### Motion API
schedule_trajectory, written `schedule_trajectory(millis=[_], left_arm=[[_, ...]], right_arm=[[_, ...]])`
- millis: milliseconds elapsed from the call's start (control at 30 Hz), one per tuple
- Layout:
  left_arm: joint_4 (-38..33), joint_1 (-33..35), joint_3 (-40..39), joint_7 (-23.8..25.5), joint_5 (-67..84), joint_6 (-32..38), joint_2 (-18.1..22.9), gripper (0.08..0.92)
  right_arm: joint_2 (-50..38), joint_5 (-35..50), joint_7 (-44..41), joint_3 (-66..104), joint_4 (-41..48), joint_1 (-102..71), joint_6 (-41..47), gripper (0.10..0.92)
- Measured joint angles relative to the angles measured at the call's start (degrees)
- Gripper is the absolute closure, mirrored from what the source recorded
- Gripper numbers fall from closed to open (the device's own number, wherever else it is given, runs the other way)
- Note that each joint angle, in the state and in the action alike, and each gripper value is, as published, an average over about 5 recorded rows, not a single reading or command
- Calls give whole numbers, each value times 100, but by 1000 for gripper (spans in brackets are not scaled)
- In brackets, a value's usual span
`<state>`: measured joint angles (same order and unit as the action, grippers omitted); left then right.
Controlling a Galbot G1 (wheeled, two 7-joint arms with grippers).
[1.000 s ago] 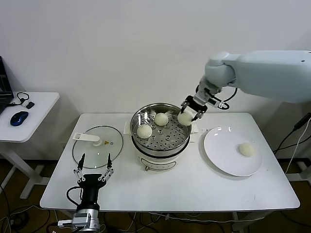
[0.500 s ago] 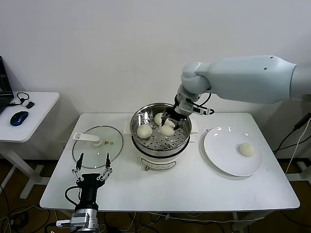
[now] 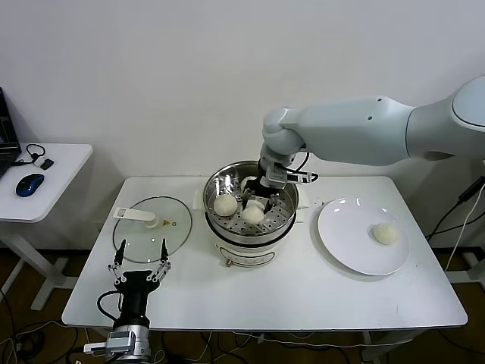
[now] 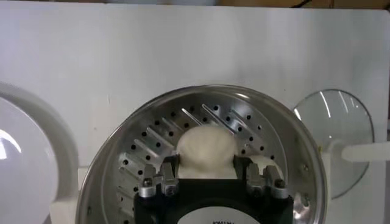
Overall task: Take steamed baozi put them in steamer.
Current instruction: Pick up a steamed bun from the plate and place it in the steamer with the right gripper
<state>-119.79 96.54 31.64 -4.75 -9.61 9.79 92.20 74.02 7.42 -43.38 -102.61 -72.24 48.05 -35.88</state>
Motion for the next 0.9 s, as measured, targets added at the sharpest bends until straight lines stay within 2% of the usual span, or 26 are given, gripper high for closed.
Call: schedule_trajectory(millis=[533,633,800,900], left_arm=[[10,-23,10,1,32,8,0,177],[10,-22,15,0,40,14,0,177],[1,-21,19,-1,44,15,0,177],[-7,-15,7,-1,45,15,0,177]], right_arm=[[246,1,-177,-64,174,-180,-113,411],[287,20,-183,-79,197,-172,-156,367],[333,80,-225,-131,212,-115,-222,239],[339,128,-263,-156,204,-69,-260,208]])
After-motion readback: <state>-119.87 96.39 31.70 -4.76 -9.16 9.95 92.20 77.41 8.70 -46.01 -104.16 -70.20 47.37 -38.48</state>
